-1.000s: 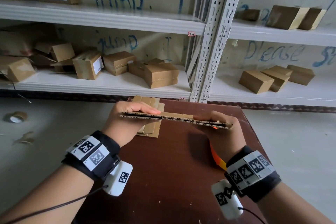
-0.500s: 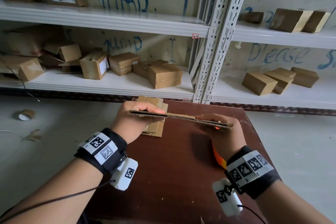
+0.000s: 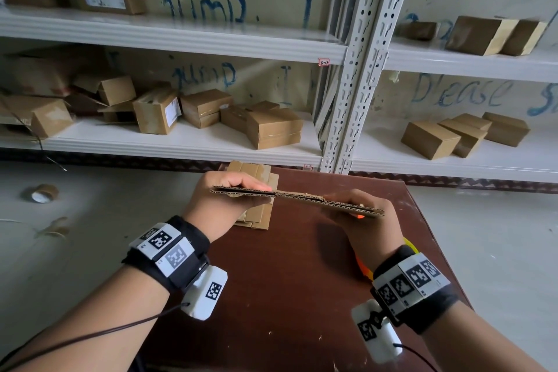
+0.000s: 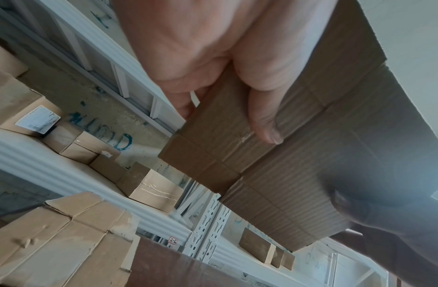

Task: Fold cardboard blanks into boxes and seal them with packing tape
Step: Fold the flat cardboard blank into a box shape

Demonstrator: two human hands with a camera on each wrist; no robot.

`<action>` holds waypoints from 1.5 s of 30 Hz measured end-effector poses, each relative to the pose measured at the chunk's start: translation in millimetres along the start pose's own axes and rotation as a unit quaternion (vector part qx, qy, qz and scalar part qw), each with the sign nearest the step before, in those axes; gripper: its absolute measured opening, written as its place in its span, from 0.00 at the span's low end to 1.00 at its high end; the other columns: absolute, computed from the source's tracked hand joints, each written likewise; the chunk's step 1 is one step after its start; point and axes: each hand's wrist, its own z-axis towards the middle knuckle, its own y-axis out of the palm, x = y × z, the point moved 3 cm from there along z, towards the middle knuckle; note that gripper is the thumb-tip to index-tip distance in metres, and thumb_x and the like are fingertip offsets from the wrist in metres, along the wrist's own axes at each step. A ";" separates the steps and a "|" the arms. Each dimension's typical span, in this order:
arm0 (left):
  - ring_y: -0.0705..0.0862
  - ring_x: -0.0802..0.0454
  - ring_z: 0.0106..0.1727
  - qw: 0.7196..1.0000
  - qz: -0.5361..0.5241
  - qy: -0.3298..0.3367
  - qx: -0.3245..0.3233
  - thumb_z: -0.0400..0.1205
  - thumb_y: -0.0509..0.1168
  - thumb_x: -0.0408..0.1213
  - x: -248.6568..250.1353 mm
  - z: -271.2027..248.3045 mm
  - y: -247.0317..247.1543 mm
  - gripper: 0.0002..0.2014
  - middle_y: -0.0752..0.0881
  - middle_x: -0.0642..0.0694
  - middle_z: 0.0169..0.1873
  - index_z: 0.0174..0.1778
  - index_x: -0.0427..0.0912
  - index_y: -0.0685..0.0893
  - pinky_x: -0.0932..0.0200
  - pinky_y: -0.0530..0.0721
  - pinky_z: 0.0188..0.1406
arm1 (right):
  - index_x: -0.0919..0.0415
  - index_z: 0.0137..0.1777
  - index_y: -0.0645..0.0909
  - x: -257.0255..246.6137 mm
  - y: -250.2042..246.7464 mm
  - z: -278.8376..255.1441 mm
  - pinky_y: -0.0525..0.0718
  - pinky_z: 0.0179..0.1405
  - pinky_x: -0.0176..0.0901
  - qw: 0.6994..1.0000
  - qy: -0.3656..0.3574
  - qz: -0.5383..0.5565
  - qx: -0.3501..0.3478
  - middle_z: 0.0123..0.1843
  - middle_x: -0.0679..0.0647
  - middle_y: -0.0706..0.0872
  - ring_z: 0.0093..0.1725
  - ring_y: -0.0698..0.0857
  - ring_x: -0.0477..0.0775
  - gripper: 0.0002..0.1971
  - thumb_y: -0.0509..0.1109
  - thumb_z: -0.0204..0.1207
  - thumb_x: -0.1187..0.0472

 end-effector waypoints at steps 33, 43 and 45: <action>0.92 0.39 0.58 0.999 -0.011 0.017 -0.034 0.69 0.83 0.33 0.5 -5.7 -2.7 0.16 0.94 0.42 0.53 0.51 0.37 0.93 0.35 0.90 0.60 | 0.49 0.56 0.93 -6.9 -5.1 0.3 0.89 0.54 0.45 0.999 -0.023 -0.043 -0.018 0.49 0.41 0.95 0.51 0.93 0.44 0.20 0.87 0.68 0.71; 0.88 0.30 0.61 0.990 -0.119 -0.080 -0.008 0.71 0.74 0.37 -2.8 -6.1 6.8 0.20 0.92 0.36 0.58 0.58 0.33 0.92 0.37 0.85 0.64 | 0.37 0.66 0.84 -14.0 -5.2 -1.4 0.86 0.63 0.40 0.994 -0.042 -0.100 -0.017 0.60 0.38 0.91 0.61 0.90 0.41 0.37 0.79 0.67 0.79; 0.91 0.51 0.60 0.989 -0.114 -0.090 -0.007 0.78 0.69 0.27 -3.4 -4.2 9.7 0.14 0.94 0.47 0.57 0.58 0.34 0.91 0.58 0.85 0.63 | 0.37 0.70 0.81 -15.9 -2.2 -2.0 0.84 0.68 0.44 0.994 -0.049 -0.097 -0.017 0.64 0.40 0.90 0.65 0.88 0.45 0.38 0.76 0.67 0.77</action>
